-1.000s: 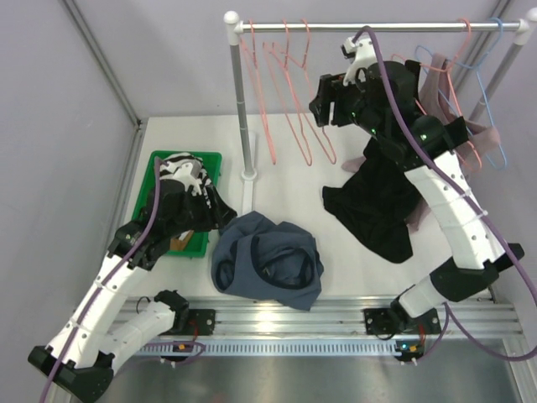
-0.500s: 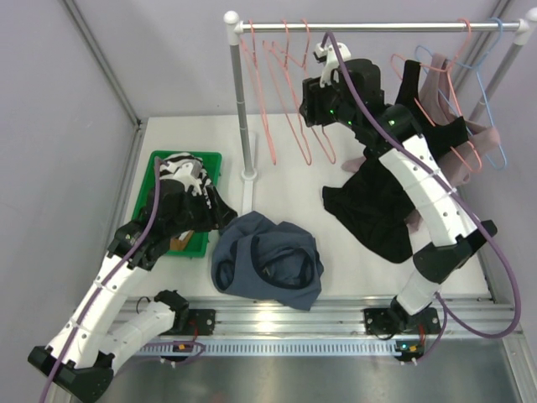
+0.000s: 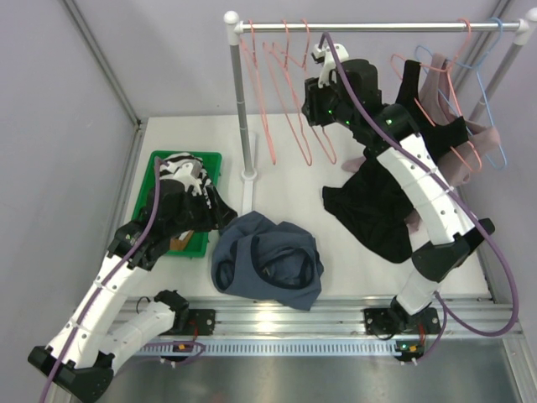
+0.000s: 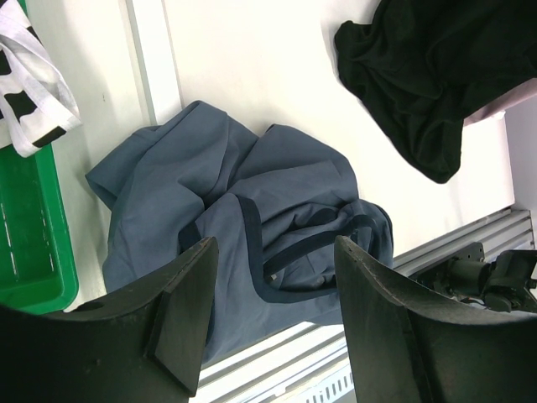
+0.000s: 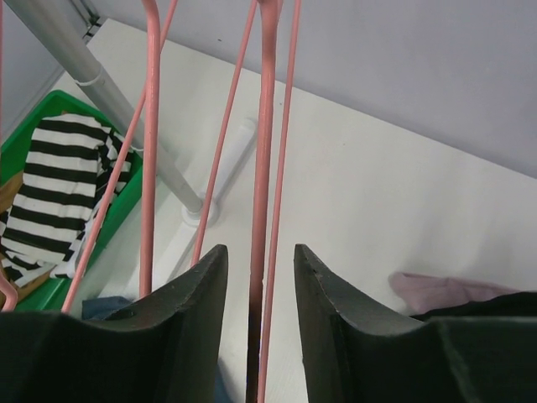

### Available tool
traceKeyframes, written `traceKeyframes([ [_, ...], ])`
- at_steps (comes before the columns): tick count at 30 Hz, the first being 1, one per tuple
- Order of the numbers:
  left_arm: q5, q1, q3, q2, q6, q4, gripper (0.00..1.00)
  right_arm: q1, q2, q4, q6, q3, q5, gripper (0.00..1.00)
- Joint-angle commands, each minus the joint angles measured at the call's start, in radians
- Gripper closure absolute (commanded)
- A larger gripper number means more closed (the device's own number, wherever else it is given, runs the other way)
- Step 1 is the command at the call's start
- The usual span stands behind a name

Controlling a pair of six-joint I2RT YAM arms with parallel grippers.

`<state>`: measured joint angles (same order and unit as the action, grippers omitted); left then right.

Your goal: Place the tank top on the hanger

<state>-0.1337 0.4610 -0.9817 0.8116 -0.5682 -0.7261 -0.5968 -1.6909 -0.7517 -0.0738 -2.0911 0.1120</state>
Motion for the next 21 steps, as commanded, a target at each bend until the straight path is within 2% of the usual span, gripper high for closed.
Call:
traceKeyframes([
  [1, -0.003, 0.004, 0.001, -0.012, 0.018, 0.019, 0.37, 0.009, 0.019, 0.012, 0.019, -0.053, 0.018, 0.64],
  [4, -0.003, 0.004, 0.005, -0.012, 0.014, 0.019, 0.37, 0.011, 0.014, 0.002, 0.022, -0.069, 0.021, 0.67],
  [7, -0.003, 0.004, 0.008, -0.014, 0.011, 0.022, 0.37, 0.011, 0.011, -0.003, 0.026, -0.076, 0.021, 0.75],
  [12, -0.009, 0.004, 0.008, -0.008, 0.011, 0.024, 0.37, 0.011, 0.0, -0.015, 0.031, -0.093, 0.031, 0.99],
  [21, -0.009, 0.004, 0.005, -0.011, 0.013, 0.019, 0.38, 0.008, 0.017, 0.021, 0.032, -0.103, 0.069, 1.0],
])
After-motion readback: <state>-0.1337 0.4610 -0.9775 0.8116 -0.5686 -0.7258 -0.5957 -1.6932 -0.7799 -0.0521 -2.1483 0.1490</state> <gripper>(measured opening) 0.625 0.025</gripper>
